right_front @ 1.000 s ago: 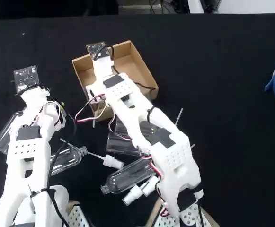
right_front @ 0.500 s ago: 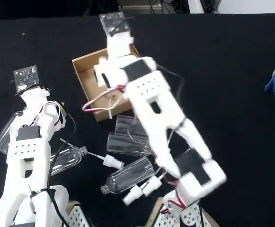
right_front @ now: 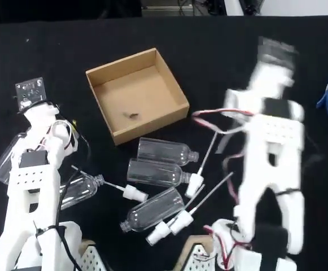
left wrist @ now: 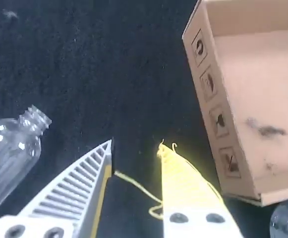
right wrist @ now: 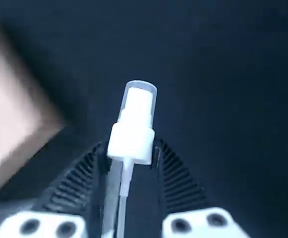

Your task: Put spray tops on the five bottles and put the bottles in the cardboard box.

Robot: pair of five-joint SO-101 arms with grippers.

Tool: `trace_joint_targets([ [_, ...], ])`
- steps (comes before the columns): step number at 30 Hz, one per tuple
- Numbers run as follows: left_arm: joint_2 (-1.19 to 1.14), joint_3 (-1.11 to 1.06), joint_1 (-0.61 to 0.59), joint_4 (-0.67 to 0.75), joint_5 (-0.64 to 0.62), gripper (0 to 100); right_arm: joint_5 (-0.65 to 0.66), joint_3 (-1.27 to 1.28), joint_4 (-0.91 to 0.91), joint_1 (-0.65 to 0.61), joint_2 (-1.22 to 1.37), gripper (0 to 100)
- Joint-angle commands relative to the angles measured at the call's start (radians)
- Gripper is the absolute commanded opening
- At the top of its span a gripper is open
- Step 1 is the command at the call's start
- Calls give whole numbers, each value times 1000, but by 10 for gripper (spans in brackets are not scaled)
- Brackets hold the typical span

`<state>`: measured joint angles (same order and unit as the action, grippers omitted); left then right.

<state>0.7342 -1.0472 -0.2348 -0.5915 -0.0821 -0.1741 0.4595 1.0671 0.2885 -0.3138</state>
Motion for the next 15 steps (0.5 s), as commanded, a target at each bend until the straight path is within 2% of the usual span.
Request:
trace_joint_targets([
  [1, 26, -25, -7, 80, -3, 33, 2, 119, -204, 233, -28, 11],
  [4, 32, -48, -7, 106, -3, 33, 0, 180, -302, 315, 27, 11],
  [7, 31, -50, -7, 104, -3, 33, 8, 179, -338, 341, 101, 21],
  [13, 28, -50, -7, 103, -3, 33, 8, 142, -331, 338, 237, 230],
  [15, 26, -50, -7, 103, -3, 33, 8, 108, -295, 331, 262, 260],
])
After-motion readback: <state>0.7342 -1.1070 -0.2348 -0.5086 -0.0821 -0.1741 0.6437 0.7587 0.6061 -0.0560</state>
